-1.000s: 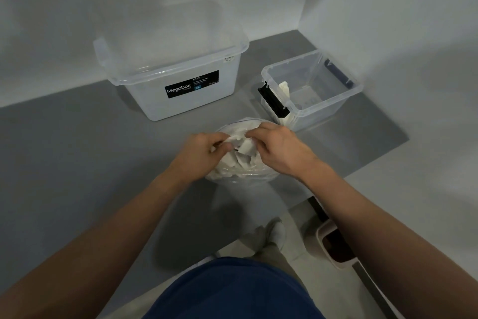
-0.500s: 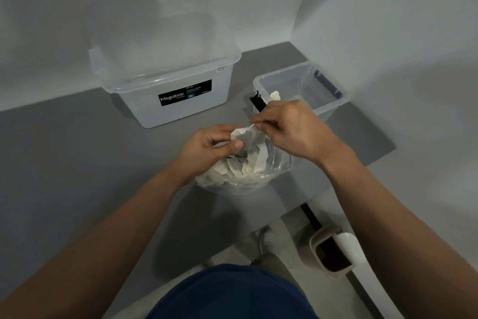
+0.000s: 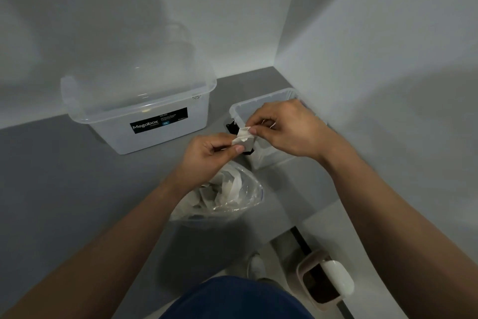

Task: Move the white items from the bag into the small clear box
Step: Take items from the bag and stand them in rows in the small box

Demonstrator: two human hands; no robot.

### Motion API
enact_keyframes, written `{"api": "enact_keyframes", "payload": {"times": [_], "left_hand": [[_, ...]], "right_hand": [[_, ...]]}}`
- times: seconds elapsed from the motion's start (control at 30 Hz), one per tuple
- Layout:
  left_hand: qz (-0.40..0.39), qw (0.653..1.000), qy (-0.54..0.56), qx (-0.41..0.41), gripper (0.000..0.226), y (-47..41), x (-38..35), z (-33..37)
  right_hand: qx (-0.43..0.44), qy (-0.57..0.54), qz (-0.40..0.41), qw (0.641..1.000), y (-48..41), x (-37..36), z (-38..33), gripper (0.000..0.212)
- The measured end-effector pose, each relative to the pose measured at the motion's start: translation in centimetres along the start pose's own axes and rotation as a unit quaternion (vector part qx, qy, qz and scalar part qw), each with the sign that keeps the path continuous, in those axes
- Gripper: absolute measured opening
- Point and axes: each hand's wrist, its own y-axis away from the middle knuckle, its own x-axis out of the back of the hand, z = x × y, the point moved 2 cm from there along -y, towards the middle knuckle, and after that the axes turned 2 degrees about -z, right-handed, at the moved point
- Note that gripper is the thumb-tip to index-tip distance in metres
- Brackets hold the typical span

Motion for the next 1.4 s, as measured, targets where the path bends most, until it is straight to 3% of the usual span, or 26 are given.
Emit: {"api": "enact_keyframes", "payload": {"times": [0.13,0.3,0.4,0.57,0.63,0.8,1.1,1.17,1.27,1.33,1.4], "left_hand": [[0.033,0.999,0.029,0.019,0.014,-1.9,-1.1,-0.1],[0.103,0.983,0.088,0.120,0.014,-3.4,-1.4,-1.0],[0.109,0.983,0.073,0.131,0.018,-3.9,-1.7,-1.1],[0.130,0.976,0.092,0.147,0.018,-4.6,-2.5,-1.3],[0.136,0.973,0.095,0.159,0.016,-4.8,-3.1,-1.4],[0.174,0.954,0.154,0.188,0.015,-5.3,-4.0,-1.8],[0.184,0.943,0.201,0.191,0.023,-5.8,-4.3,-1.5],[0.177,0.937,0.230,0.192,0.023,-5.9,-4.3,-1.5],[0.148,0.946,0.227,0.179,0.026,-6.2,-4.3,-1.3],[0.132,0.954,0.211,0.169,0.028,-6.6,-4.4,-1.1],[0.116,0.962,0.189,0.157,0.027,-7.0,-4.5,-1.0]], "right_hand": [[0.005,0.033,0.075,0.997,-1.0,1.6,3.2,0.013],[-0.040,0.081,0.143,0.986,-3.0,2.3,9.2,0.013],[-0.052,0.093,0.090,0.990,-4.9,0.7,12.6,0.014],[-0.063,0.120,-0.138,0.981,-7.9,-3.7,16.3,0.020],[-0.069,0.113,-0.188,0.973,-8.7,-5.3,17.1,0.021],[-0.113,0.093,-0.209,0.967,-10.8,-8.2,18.6,0.021],[-0.110,0.117,-0.149,0.976,-11.5,-8.2,18.8,0.023],[-0.095,0.069,-0.092,0.989,-10.7,-6.6,17.6,0.020],[-0.067,-0.121,0.027,0.990,-8.7,-3.0,14.2,0.018],[-0.037,-0.235,0.039,0.971,-7.3,-0.6,11.6,0.022],[0.001,-0.239,0.007,0.971,-6.4,0.9,10.0,0.023]]}}
